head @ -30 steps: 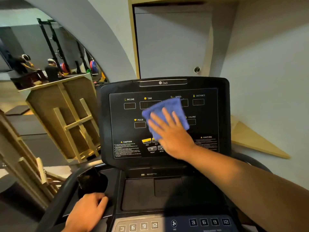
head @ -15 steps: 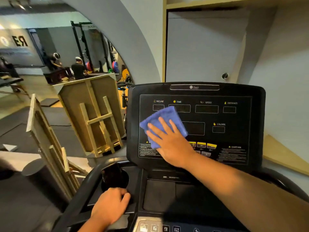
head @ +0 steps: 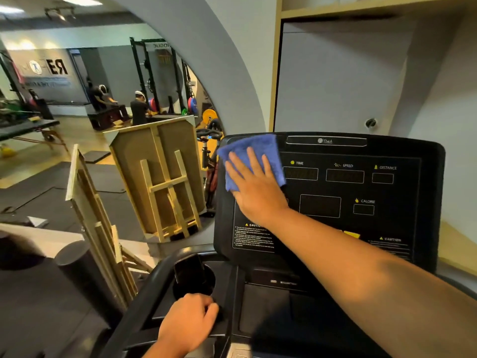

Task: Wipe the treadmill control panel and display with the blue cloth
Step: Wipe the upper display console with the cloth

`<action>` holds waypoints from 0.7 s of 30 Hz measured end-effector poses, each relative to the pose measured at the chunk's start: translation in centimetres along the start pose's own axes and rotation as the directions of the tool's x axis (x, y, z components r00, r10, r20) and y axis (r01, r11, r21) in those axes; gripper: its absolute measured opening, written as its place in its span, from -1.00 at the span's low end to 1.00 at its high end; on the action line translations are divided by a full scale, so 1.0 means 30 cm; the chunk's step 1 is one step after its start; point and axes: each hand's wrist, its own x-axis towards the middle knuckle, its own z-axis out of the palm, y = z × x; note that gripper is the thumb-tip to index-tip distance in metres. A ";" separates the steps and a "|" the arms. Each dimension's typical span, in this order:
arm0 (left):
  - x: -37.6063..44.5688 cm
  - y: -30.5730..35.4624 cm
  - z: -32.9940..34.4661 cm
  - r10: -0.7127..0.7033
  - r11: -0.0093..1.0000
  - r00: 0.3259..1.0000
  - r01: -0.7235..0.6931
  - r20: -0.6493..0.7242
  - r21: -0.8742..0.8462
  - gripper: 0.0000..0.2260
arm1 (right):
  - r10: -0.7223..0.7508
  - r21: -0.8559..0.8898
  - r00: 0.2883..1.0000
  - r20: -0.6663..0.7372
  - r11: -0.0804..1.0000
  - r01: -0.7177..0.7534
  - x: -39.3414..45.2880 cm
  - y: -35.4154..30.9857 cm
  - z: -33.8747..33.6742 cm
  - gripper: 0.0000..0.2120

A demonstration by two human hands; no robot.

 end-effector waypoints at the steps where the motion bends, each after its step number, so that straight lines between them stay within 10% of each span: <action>1: 0.001 -0.002 0.002 -0.004 1.000 1.000 0.004 0.001 0.003 -0.67 | -0.079 0.004 0.997 0.011 0.997 0.079 -0.030 0.013 0.009 -0.38; 9: 0.006 -0.012 0.005 0.004 1.000 1.000 -0.004 -0.011 -0.009 -0.64 | 0.213 0.061 0.975 -0.066 0.976 -0.209 -0.001 0.010 -0.015 -0.41; 15: 0.004 -0.012 0.010 0.000 1.000 1.000 0.000 -0.025 -0.001 -0.65 | -0.147 0.022 0.989 0.028 0.989 0.146 -0.132 0.130 0.000 -0.43; 21: 0.007 0.002 0.001 -0.024 1.000 1.000 0.024 -0.017 -0.004 -0.67 | 0.237 0.052 0.968 -0.077 0.971 -0.234 -0.030 0.110 -0.055 -0.42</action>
